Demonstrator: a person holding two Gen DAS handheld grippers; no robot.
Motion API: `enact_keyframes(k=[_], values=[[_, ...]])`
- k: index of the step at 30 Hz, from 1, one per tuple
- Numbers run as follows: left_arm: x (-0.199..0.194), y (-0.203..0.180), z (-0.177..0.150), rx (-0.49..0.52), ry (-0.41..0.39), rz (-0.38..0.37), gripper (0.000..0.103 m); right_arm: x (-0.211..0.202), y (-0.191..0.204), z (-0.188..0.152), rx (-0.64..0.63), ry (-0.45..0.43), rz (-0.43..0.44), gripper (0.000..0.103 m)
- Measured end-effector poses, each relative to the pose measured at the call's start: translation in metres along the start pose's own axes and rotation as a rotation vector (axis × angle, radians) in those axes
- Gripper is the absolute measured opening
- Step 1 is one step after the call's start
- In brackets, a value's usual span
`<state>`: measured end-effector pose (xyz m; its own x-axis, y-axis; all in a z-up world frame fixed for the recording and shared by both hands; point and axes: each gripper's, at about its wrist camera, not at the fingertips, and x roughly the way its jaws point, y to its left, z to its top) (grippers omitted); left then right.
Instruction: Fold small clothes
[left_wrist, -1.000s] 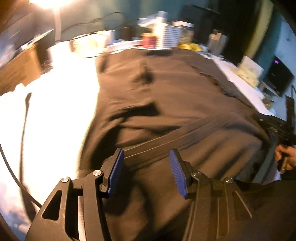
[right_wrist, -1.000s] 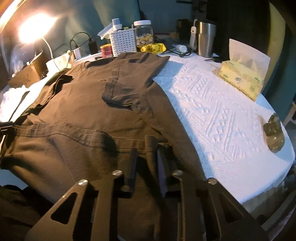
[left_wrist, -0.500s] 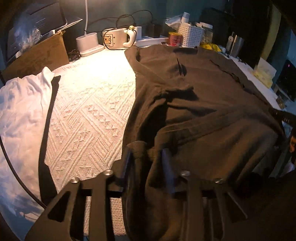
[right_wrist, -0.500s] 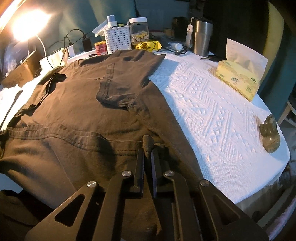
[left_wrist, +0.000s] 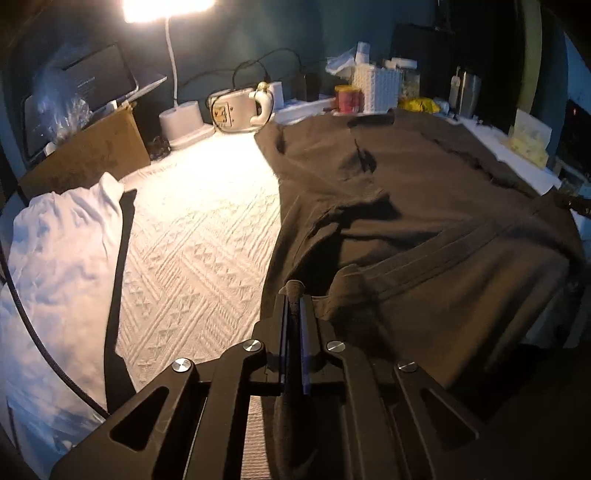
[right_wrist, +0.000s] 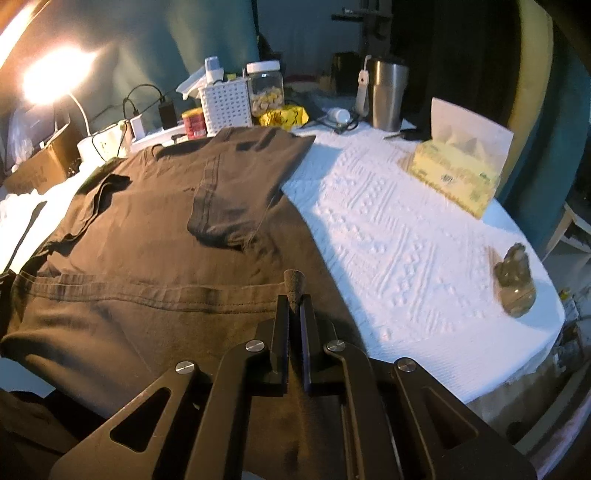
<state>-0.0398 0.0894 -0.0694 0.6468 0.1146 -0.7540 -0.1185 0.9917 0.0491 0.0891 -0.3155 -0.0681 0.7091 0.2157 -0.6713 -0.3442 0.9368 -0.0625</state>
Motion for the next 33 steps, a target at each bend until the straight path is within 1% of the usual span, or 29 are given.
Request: enact_keyframes(k=[1, 4, 5, 8, 11, 14, 17, 22, 29, 33], values=[[-0.003, 0.000, 0.002, -0.002, -0.017, -0.001, 0.004, -0.003, -0.001, 0.001, 0.000, -0.007, 0.000, 0.006], [-0.019, 0.002, 0.010, -0.007, -0.113, -0.003, 0.004, -0.010, -0.003, 0.004, 0.003, -0.027, 0.004, 0.006], [-0.022, 0.001, 0.012, -0.003, -0.137, 0.010, 0.004, -0.013, -0.003, 0.005, 0.001, -0.034, 0.006, 0.006], [-0.024, -0.001, 0.016, 0.012, -0.177, 0.040, 0.004, -0.018, -0.004, 0.009, -0.001, -0.051, 0.005, 0.006], [-0.023, 0.002, 0.020, -0.001, -0.192, 0.046, 0.004, -0.024, -0.006, 0.013, 0.003, -0.066, -0.001, 0.006], [-0.021, 0.007, 0.023, -0.002, -0.204, 0.082, 0.004, -0.030, -0.010, 0.019, 0.013, -0.083, -0.013, 0.006], [-0.023, 0.013, 0.029, -0.028, -0.223, 0.086, 0.004, -0.034, -0.013, 0.024, 0.025, -0.097, -0.018, 0.006], [-0.028, 0.014, 0.039, -0.032, -0.259, 0.101, 0.004, -0.039, -0.018, 0.033, 0.040, -0.120, -0.018, 0.006], [-0.028, 0.017, 0.058, -0.042, -0.292, 0.106, 0.004, -0.041, -0.024, 0.047, 0.051, -0.150, -0.008, 0.006], [-0.025, 0.019, 0.068, -0.071, -0.299, 0.081, 0.004, -0.039, -0.026, 0.056, 0.050, -0.156, 0.001, 0.006]])
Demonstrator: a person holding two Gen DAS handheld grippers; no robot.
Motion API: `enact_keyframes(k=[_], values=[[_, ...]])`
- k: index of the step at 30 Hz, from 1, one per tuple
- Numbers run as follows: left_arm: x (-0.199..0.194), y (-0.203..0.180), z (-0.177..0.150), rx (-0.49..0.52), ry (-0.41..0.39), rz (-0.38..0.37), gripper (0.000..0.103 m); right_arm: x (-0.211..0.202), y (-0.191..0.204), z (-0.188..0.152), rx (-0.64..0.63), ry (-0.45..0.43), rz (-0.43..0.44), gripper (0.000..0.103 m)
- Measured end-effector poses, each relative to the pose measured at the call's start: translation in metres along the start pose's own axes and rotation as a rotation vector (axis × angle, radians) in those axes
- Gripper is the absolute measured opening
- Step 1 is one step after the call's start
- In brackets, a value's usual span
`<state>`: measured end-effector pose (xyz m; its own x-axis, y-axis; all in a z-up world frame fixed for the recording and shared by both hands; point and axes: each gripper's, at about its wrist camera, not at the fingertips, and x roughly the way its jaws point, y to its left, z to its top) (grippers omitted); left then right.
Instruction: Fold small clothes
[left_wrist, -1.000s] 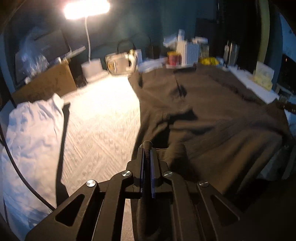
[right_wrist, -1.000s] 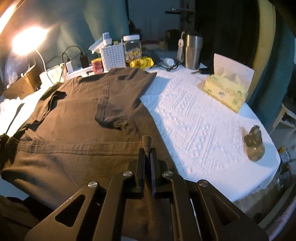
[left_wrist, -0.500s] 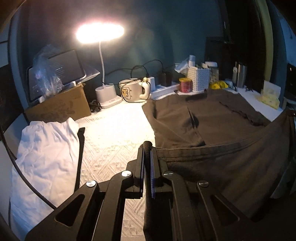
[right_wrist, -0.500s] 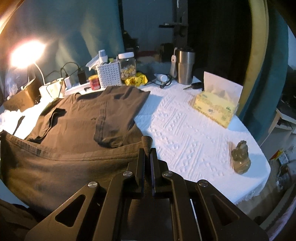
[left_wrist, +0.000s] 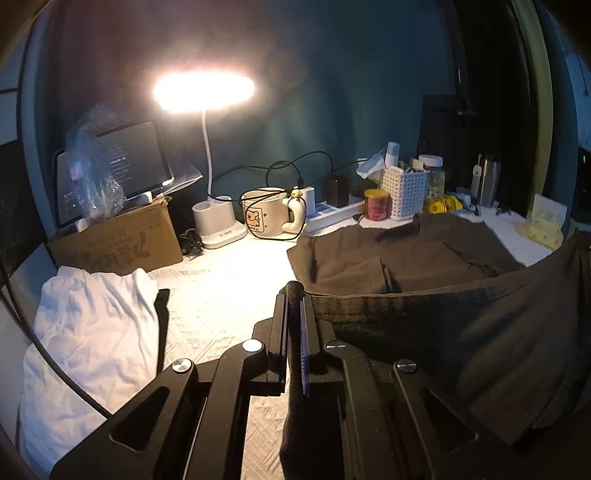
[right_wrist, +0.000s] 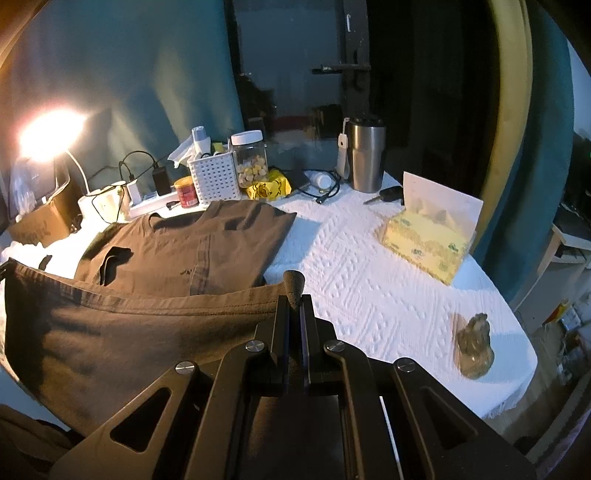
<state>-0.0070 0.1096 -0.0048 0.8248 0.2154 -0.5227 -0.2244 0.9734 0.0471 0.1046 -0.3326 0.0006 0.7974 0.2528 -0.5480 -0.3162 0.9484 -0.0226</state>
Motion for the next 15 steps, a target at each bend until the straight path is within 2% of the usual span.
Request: enact_keyframes(k=[15], values=[[0.037, 0.001, 0.034, -0.054, -0.004, 0.012, 0.004, 0.031, -0.005, 0.036, 0.027, -0.035, 0.031, 0.006]])
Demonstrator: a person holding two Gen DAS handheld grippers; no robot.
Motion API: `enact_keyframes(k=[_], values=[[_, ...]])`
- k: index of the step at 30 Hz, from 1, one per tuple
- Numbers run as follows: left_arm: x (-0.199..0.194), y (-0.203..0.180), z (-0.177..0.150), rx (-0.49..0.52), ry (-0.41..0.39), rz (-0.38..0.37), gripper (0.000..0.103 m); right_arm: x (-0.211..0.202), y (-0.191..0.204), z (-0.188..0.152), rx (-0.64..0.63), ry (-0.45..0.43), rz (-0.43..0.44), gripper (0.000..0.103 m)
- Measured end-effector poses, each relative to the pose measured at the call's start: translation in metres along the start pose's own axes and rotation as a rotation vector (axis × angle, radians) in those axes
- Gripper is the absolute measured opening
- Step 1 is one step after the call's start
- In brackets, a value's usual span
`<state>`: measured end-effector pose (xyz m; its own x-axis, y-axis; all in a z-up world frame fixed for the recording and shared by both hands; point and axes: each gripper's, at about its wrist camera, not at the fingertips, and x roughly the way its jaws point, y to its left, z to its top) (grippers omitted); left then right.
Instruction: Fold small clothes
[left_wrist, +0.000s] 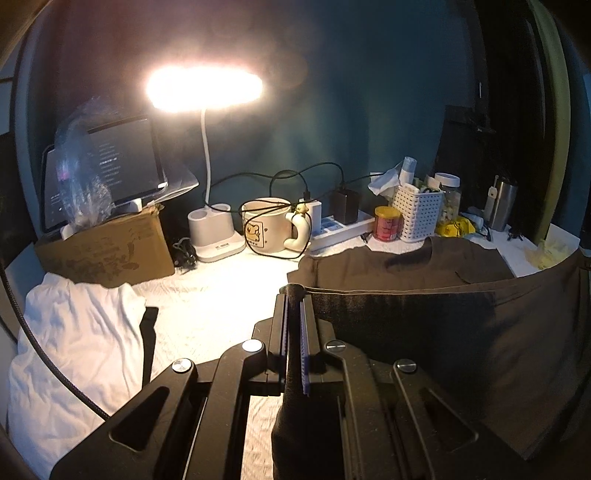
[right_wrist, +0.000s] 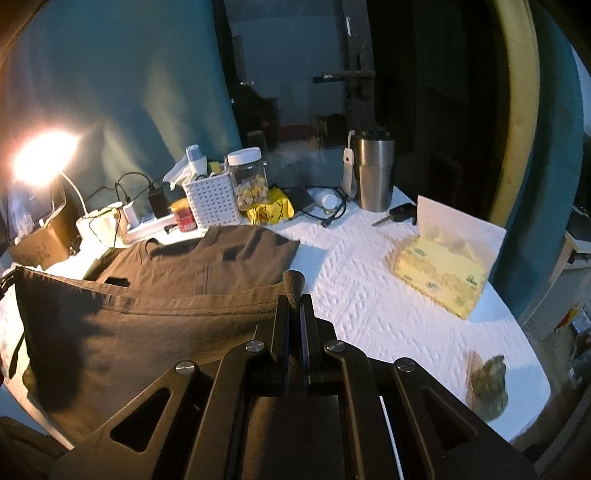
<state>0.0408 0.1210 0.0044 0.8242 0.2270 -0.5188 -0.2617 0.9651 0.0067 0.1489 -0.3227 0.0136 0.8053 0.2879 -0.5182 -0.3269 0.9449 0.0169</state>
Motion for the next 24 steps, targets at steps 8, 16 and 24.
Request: enact_keyframes(k=[8, 16, 24], values=[[0.015, -0.005, 0.023, -0.014, -0.038, -0.009, 0.004, 0.022, -0.004, 0.018, 0.010, -0.030, 0.024, 0.006], [0.032, -0.006, 0.047, 0.020, -0.086, 0.004, 0.004, 0.032, -0.003, 0.042, -0.002, -0.075, 0.033, 0.006], [0.048, 0.003, 0.058, 0.016, -0.111, 0.015, 0.004, 0.040, 0.002, 0.065, -0.023, -0.104, 0.025, 0.006]])
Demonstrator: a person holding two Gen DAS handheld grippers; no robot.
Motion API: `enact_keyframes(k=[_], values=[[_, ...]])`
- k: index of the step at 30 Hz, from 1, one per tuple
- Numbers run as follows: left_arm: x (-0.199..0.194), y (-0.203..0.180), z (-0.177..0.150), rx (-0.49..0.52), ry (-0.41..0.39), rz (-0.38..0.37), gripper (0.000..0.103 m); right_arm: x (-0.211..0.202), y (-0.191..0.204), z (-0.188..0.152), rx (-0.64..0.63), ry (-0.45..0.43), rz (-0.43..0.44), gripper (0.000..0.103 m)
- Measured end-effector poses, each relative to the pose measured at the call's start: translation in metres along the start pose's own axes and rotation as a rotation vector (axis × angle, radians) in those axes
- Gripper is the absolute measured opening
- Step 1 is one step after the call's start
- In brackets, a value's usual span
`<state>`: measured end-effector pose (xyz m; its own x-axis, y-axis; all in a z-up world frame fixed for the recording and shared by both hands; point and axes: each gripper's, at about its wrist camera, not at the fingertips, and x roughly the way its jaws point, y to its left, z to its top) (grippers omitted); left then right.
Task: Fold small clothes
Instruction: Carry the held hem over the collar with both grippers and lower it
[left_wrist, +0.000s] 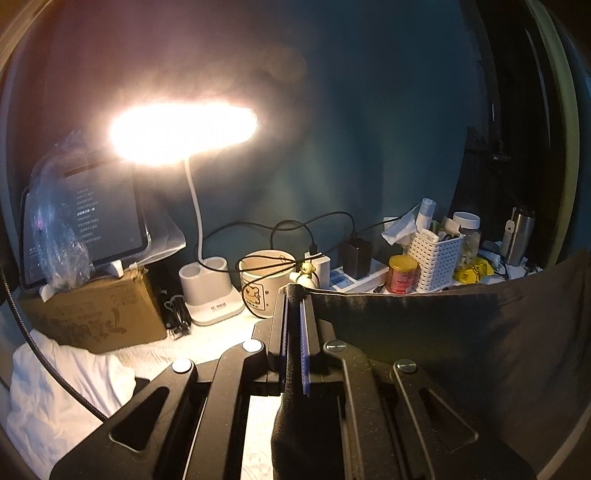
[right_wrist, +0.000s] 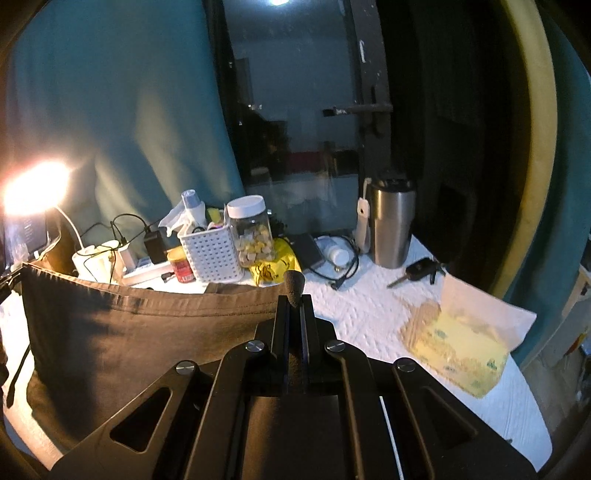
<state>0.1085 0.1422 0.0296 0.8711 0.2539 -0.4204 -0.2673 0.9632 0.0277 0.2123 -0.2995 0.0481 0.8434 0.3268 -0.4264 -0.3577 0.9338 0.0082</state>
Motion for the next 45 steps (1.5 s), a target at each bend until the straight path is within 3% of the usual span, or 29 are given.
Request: enact_keyframes(k=[13, 23, 25, 30, 31, 33, 35, 39, 41, 42, 43, 44, 45], values=[[0.040, 0.010, 0.016, 0.042, -0.010, 0.013, 0.004, 0.040, 0.007, 0.029, -0.050, -0.004, -0.018, 0.006], [0.072, 0.026, 0.025, 0.037, -0.017, 0.075, 0.004, 0.090, 0.013, 0.045, -0.088, 0.019, 0.003, 0.006], [0.079, 0.028, 0.025, 0.025, 0.005, 0.059, 0.004, 0.101, 0.016, 0.047, -0.096, 0.026, 0.008, 0.006], [0.118, 0.031, 0.004, -0.037, 0.181, -0.063, 0.005, 0.121, 0.021, 0.044, -0.103, 0.053, 0.014, 0.006], [0.130, 0.032, -0.003, -0.057, 0.226, -0.091, 0.007, 0.125, 0.020, 0.041, -0.098, 0.061, 0.014, 0.006], [0.150, 0.035, -0.019, -0.092, 0.315, -0.132, 0.023, 0.130, 0.018, 0.038, -0.092, 0.073, 0.011, 0.006], [0.167, 0.034, -0.033, -0.114, 0.361, -0.147, 0.052, 0.133, 0.015, 0.034, -0.084, 0.085, 0.007, 0.006], [0.183, 0.027, -0.043, -0.090, 0.366, -0.138, 0.055, 0.137, 0.010, 0.029, -0.073, 0.101, -0.003, 0.006], [0.190, 0.019, -0.046, -0.056, 0.362, -0.199, 0.053, 0.139, 0.007, 0.027, -0.070, 0.107, -0.007, 0.006], [0.194, 0.015, -0.048, -0.042, 0.374, -0.220, 0.046, 0.140, 0.006, 0.027, -0.068, 0.110, -0.009, 0.006], [0.197, 0.013, -0.050, -0.031, 0.387, -0.229, 0.014, 0.141, 0.006, 0.027, -0.066, 0.112, -0.010, 0.006], [0.201, 0.008, -0.052, -0.020, 0.411, -0.226, 0.004, 0.141, 0.005, 0.027, -0.066, 0.113, -0.010, 0.006], [0.200, 0.007, -0.052, -0.019, 0.407, -0.223, 0.004, 0.142, 0.006, 0.028, -0.068, 0.113, -0.011, 0.006]])
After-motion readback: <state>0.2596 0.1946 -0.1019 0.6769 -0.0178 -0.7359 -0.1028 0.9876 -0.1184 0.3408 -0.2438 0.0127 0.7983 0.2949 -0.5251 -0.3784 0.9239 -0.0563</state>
